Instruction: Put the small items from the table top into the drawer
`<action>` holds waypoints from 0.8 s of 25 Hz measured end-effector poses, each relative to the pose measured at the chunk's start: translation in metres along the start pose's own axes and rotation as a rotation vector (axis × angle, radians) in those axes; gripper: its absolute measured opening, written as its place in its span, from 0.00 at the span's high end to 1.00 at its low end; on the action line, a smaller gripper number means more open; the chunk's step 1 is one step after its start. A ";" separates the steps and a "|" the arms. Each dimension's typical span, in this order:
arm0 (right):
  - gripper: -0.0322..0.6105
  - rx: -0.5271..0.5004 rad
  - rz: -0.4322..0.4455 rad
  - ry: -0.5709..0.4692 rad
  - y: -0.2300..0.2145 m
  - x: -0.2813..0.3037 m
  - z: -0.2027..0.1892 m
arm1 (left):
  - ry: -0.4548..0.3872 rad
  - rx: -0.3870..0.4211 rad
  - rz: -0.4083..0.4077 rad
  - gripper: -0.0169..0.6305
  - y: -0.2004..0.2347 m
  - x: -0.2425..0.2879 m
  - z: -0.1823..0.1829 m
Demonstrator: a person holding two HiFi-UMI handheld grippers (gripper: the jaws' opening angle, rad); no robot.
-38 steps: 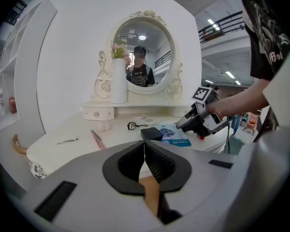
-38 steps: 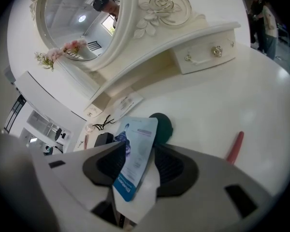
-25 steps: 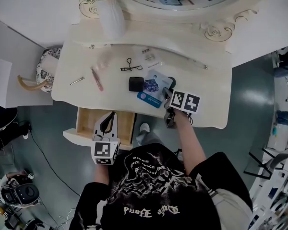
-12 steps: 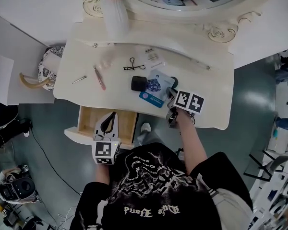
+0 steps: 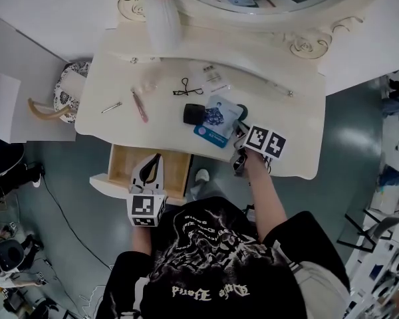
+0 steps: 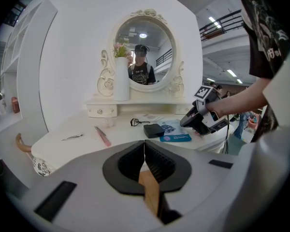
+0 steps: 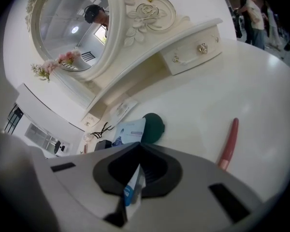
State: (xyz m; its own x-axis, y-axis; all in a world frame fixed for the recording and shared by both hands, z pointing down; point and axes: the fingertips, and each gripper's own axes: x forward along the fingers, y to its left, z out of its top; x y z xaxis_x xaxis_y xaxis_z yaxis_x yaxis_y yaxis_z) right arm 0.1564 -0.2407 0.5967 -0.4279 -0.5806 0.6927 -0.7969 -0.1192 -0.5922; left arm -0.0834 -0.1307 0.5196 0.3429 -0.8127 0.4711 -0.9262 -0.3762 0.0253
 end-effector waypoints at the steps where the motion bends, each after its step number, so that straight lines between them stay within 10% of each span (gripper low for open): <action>1: 0.93 0.004 0.003 -0.006 0.001 -0.001 0.000 | 0.001 -0.002 0.001 0.95 0.000 -0.001 -0.001; 20: 0.94 -0.034 0.109 -0.131 0.046 -0.031 0.012 | -0.031 -0.038 0.035 0.95 0.007 -0.031 -0.011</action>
State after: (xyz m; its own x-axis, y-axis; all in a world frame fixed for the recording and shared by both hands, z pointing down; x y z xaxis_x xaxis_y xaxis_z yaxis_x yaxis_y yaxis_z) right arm 0.1379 -0.2373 0.5428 -0.4551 -0.6887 0.5644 -0.7640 -0.0235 -0.6448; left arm -0.1025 -0.1037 0.5151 0.3144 -0.8386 0.4449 -0.9428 -0.3305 0.0434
